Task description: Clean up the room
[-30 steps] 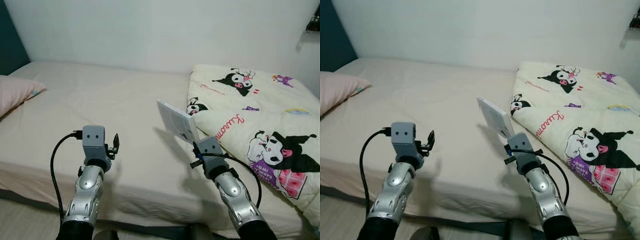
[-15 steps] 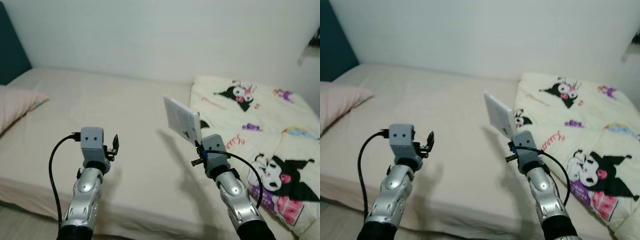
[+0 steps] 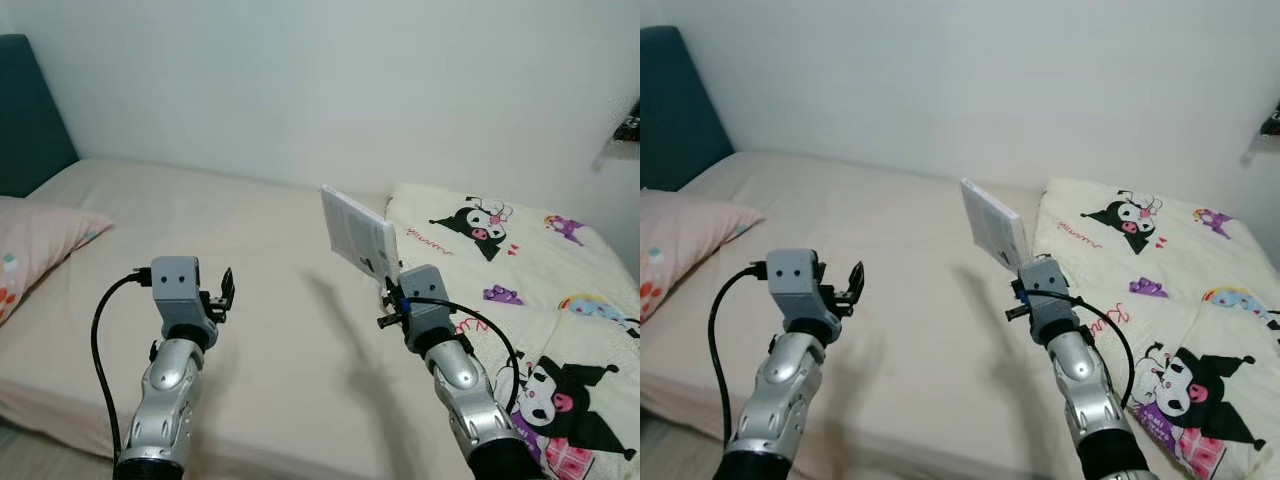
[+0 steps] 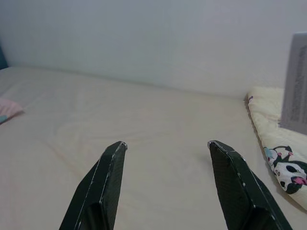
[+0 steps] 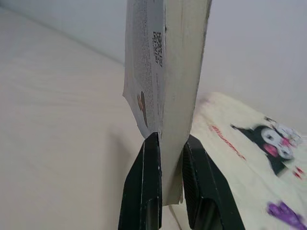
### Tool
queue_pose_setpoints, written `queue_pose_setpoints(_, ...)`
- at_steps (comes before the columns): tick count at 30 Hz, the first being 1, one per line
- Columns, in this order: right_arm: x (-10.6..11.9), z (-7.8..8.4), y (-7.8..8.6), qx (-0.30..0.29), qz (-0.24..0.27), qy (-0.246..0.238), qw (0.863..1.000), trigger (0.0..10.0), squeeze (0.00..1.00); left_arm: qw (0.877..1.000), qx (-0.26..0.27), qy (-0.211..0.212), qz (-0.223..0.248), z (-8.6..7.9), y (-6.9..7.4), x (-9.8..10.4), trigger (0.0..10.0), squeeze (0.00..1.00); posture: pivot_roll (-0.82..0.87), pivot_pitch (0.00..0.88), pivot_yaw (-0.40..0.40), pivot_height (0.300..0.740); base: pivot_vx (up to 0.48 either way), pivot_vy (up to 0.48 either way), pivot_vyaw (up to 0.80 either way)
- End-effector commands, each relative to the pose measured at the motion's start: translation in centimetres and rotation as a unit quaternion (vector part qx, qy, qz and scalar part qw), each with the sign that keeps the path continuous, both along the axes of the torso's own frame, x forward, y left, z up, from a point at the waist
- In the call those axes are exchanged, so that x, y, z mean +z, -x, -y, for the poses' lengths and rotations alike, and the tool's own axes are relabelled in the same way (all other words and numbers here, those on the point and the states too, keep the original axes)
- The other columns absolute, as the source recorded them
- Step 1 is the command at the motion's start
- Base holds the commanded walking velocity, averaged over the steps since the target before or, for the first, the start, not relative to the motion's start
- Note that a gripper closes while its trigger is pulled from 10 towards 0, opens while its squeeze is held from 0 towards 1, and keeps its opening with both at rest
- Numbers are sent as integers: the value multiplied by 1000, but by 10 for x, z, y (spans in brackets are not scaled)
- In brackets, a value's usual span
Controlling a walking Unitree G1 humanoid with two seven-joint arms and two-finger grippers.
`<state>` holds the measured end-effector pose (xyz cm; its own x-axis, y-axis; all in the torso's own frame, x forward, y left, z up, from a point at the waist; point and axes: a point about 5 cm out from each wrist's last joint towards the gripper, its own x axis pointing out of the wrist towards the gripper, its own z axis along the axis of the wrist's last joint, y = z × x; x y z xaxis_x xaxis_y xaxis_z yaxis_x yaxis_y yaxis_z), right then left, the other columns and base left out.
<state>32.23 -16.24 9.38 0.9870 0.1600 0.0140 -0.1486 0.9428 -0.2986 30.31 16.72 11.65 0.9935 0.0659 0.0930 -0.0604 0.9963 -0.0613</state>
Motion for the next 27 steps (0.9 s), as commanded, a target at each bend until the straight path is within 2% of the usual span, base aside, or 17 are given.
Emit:
queue_pose_setpoints(1,0,1,-2,-15,1,6,1000,10000,0,1000,5,2,-21,-2,4,-11,10000,0,86,0,-55,739,0,0,0)
queue_pose_setpoints(27,-7,-1,4,-29,0,-24,999,10000,0,999,-34,-12,-12,4,2,-6,10000,0,84,0,-44,739,0,0,0)
